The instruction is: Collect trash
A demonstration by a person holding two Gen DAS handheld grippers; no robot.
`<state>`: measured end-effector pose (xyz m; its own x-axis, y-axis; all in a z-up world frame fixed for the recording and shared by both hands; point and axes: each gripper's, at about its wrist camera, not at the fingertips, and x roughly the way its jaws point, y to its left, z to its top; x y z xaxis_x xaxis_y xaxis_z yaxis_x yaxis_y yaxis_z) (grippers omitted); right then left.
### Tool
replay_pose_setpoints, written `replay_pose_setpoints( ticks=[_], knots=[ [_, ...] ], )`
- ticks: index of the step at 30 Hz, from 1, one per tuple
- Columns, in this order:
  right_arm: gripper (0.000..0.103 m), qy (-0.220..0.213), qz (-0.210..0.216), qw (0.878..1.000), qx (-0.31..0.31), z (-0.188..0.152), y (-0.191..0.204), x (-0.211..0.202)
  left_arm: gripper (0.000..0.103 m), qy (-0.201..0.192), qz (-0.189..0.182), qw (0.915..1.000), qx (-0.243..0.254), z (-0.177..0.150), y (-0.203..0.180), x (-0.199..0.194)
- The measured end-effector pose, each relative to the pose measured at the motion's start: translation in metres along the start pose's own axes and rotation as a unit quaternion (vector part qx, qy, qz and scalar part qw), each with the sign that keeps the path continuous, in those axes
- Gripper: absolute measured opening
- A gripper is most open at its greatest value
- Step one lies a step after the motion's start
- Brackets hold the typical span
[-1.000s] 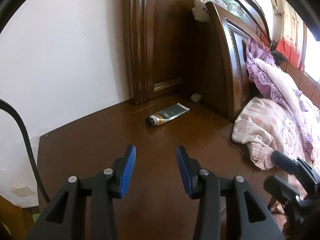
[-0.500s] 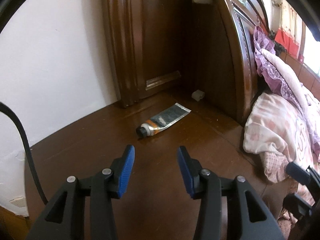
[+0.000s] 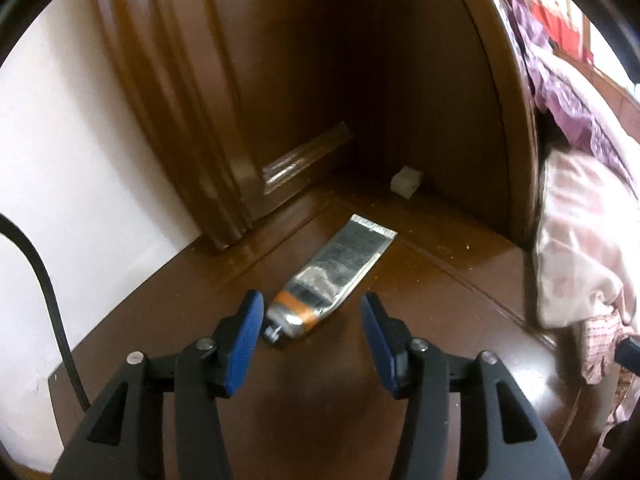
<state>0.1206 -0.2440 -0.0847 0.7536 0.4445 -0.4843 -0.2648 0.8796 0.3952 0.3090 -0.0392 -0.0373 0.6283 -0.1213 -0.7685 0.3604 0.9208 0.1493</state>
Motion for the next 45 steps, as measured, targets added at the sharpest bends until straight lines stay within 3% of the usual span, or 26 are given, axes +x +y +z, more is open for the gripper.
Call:
replay_pose_setpoints(
  ticks=[6,18,27,36,40,45],
  knots=[
    [0.057,0.007,0.004,1.0,0.005,-0.002,-0.006,0.005,0.053,0.021,-0.008,0.9994,0.025,0.011,-0.001,0.02],
    [0.057,0.012,0.009,1.0,0.011,-0.004,-0.011,0.01,0.053,0.036,-0.036,0.9985,0.02,0.02,0.002,0.028],
    [0.057,0.013,0.008,1.0,0.005,0.001,-0.011,0.01,0.053,0.071,-0.069,0.995,0.003,0.017,0.004,0.026],
    [0.057,0.008,0.0,0.999,-0.034,0.023,-0.005,0.012,0.056,0.084,-0.052,0.9951,0.009,0.015,-0.001,0.026],
    [0.057,0.009,-0.01,0.998,-0.055,0.038,-0.002,0.015,0.038,0.098,-0.081,0.9917,-0.017,0.011,0.002,0.022],
    [0.057,0.014,-0.018,0.997,-0.073,0.049,0.002,0.02,0.036,0.088,-0.078,0.9924,-0.036,-0.001,0.003,0.015]
  ],
)
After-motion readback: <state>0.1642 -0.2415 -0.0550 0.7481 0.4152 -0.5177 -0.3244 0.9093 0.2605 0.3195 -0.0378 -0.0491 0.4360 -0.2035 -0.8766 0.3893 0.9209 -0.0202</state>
